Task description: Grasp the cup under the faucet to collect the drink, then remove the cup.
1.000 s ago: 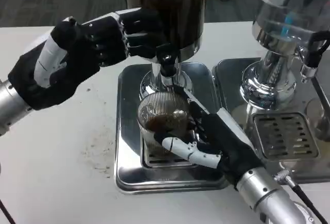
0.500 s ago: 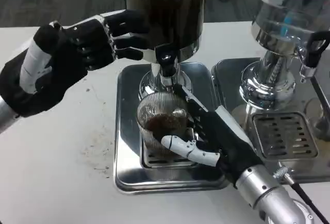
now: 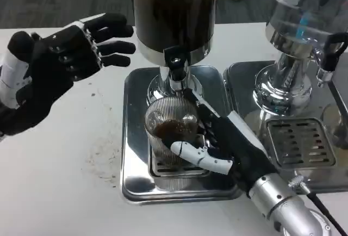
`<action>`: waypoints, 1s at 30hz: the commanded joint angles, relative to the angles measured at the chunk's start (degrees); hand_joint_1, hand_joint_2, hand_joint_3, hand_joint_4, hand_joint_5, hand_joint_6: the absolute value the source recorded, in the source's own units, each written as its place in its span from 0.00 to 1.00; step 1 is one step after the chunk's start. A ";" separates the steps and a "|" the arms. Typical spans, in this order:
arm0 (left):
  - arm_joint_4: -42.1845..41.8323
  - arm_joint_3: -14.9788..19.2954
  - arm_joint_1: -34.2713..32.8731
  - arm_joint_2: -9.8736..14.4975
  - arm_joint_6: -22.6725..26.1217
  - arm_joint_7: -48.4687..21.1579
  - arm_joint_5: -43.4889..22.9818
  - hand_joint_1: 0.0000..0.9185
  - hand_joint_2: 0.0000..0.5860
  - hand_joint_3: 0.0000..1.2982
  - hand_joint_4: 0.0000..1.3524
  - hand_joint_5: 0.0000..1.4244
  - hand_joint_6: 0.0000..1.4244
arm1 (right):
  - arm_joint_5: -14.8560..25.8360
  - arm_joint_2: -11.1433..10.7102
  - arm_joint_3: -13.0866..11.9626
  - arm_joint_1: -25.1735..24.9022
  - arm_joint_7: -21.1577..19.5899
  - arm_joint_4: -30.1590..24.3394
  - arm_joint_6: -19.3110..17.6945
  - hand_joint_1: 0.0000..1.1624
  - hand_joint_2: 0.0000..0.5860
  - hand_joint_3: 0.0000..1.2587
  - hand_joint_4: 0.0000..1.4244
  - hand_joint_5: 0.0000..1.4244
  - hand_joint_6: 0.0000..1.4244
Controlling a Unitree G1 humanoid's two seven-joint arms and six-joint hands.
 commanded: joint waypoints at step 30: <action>-0.30 2.88 11.60 1.49 0.43 5.20 -0.71 0.00 0.16 0.19 0.15 0.16 0.19 | -5.53 -0.75 2.43 -1.87 -1.50 1.06 0.95 0.62 0.31 0.00 0.00 0.00 0.07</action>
